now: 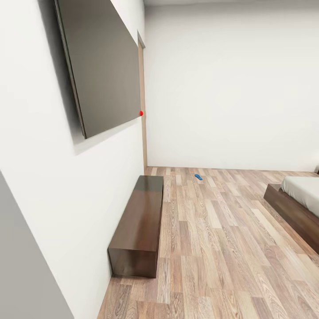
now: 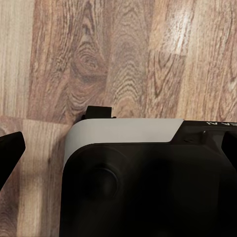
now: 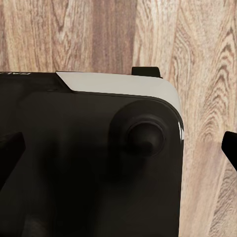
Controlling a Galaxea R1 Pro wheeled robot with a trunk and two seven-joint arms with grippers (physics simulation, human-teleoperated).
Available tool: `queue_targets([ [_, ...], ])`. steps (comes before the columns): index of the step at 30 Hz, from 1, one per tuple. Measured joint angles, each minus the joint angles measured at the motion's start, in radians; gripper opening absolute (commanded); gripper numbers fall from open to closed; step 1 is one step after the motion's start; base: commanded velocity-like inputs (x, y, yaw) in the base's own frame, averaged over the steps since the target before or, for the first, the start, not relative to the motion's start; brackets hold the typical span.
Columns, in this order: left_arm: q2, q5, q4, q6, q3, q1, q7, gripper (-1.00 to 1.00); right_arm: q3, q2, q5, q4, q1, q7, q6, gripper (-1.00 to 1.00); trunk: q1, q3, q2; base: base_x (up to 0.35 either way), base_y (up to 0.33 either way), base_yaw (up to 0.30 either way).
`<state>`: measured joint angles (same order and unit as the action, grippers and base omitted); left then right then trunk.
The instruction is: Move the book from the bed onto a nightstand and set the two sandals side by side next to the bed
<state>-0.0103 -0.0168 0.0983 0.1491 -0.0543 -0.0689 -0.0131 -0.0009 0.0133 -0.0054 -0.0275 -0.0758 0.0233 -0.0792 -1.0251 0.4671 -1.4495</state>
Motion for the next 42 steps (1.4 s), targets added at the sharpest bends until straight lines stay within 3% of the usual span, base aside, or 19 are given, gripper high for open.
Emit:
queue_targets([
  [42, 0.000, 0.000, 0.000, 0.000, 0.000, 0.000, 0.000, 1.00, 0.000, 0.000, 0.000, 0.000, 0.000, 0.000, 0.000, 1.00, 0.000, 0.000, 0.000, 0.000, 0.000, 0.000],
])
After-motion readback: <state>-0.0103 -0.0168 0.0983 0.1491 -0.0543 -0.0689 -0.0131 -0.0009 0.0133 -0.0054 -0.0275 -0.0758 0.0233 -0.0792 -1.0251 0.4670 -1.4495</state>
